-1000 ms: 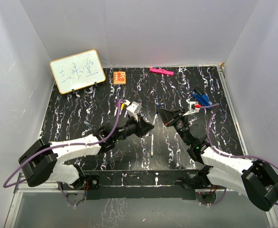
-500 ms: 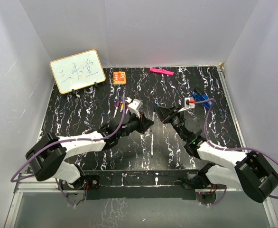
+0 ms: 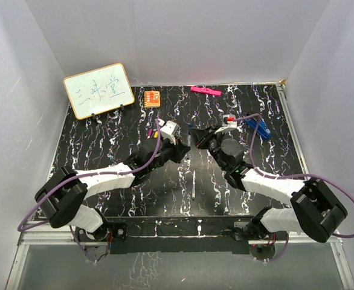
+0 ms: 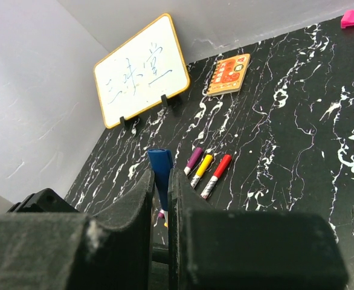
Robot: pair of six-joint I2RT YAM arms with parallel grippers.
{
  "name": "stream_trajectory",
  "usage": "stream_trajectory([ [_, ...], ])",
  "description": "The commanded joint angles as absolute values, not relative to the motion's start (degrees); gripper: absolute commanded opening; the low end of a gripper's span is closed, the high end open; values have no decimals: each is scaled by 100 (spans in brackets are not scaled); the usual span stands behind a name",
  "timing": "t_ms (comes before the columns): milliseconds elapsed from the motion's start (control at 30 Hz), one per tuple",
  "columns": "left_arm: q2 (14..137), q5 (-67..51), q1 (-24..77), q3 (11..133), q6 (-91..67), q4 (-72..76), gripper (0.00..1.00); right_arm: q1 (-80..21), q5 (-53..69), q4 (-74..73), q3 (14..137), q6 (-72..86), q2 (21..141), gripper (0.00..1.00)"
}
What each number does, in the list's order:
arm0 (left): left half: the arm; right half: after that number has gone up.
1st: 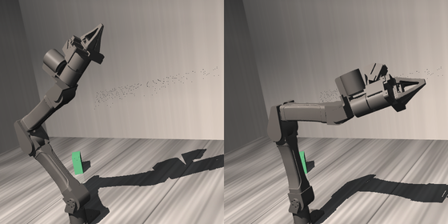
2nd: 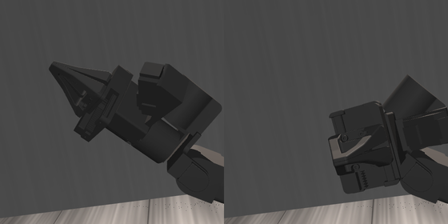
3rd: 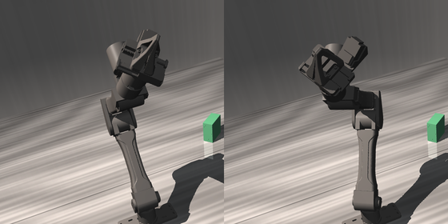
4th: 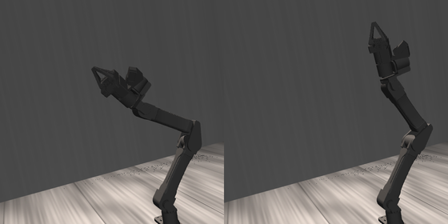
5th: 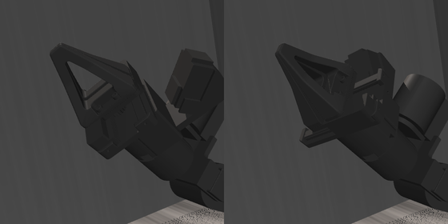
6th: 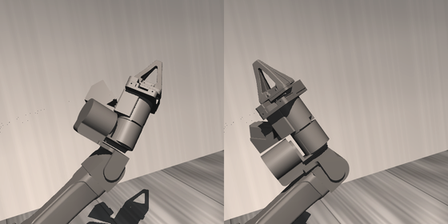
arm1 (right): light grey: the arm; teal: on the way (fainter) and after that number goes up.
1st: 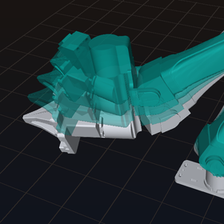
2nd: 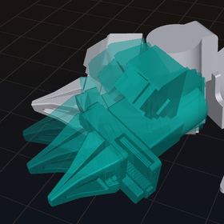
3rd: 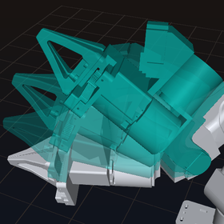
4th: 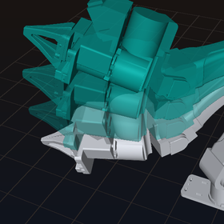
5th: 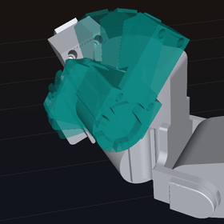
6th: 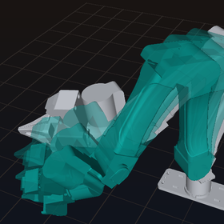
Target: Insert the pens into the pen caps
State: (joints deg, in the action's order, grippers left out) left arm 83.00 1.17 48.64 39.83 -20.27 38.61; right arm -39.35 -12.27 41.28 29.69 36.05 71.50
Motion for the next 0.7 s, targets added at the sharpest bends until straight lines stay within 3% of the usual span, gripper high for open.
stream_trajectory([
  [0, 7867, 482, 4734, 4702, -1746, 5569, 0, -4356, -645, 2649, 2960, 3727, 7585, 0],
  [433, 7328, 612, 4680, 4697, -1480, 5838, 0, -4575, -642, 2198, 3234, 3814, 8357, 0],
  [667, 7215, 773, 4659, 4674, -1452, 4852, 0, -4614, -1000, 2175, 3521, 3600, 8239, 0],
])
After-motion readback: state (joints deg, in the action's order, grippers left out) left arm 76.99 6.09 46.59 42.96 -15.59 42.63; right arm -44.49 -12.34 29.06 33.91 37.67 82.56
